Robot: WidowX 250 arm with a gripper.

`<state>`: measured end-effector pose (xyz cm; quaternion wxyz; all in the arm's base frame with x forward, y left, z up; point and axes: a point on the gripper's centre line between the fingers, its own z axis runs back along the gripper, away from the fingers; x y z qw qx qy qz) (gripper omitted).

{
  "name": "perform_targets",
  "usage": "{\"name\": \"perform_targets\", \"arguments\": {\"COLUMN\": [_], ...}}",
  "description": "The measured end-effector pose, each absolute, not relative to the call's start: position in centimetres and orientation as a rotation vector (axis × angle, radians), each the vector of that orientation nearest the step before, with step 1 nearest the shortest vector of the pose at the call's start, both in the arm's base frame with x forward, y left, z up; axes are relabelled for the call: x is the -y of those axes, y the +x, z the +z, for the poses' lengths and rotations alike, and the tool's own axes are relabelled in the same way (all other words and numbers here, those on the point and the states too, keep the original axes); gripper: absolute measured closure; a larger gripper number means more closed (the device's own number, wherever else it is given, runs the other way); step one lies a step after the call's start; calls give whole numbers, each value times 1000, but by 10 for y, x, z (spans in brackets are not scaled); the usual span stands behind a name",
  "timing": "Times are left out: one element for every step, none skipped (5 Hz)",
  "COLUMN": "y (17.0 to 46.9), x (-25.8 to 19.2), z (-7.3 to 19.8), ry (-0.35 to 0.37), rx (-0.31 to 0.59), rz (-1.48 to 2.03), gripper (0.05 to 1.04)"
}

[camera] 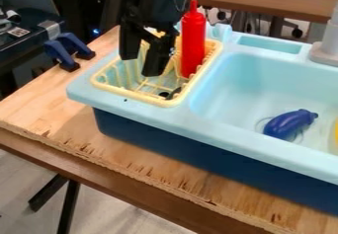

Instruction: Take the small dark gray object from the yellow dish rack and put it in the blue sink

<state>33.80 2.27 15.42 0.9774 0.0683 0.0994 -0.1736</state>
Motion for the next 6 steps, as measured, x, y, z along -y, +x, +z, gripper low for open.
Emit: {"name": "perform_targets", "arguments": {"y": [337, 335, 338, 344, 348, 349], "x": [-17, -12, -8, -7, -9, -9], "z": [132, 122, 123, 122, 122, 120], "ry": [144, 122, 96, 63, 36, 11], "rx": [-181, -103, -25, 44, 91, 99], "rz": [-359, -303, -241, -191, -131, -105], "gripper": [82, 82, 82, 82, 82, 83]}}
